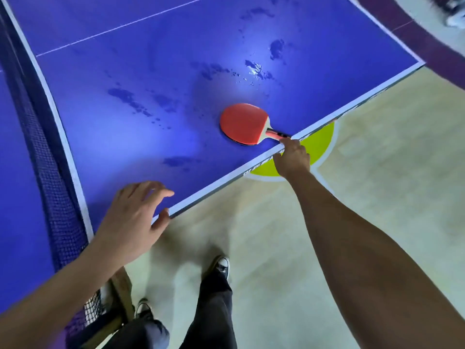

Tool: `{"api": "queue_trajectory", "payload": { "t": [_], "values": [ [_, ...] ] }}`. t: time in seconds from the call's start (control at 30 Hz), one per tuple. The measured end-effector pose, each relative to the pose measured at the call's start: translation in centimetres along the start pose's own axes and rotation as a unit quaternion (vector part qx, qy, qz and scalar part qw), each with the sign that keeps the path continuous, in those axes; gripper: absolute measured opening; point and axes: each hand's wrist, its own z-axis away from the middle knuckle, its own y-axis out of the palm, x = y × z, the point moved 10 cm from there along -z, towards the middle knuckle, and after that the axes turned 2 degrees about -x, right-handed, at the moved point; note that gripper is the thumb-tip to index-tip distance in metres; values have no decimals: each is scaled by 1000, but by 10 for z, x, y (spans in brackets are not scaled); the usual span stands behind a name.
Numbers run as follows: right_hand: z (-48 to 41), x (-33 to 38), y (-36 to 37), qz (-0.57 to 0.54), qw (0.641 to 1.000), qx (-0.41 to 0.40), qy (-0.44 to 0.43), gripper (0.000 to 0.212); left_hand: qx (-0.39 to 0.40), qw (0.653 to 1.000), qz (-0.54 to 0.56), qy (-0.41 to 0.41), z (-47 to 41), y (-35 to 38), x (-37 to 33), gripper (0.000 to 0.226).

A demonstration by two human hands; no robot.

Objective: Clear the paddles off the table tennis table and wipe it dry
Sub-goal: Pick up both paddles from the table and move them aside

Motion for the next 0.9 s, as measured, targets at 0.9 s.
{"api": "queue_trajectory", "payload": {
  "t": [0.9],
  "values": [
    [53, 83, 31, -71, 990, -13, -121, 35, -70, 986, 31, -146, 11, -22, 75, 42]
  ]
}}
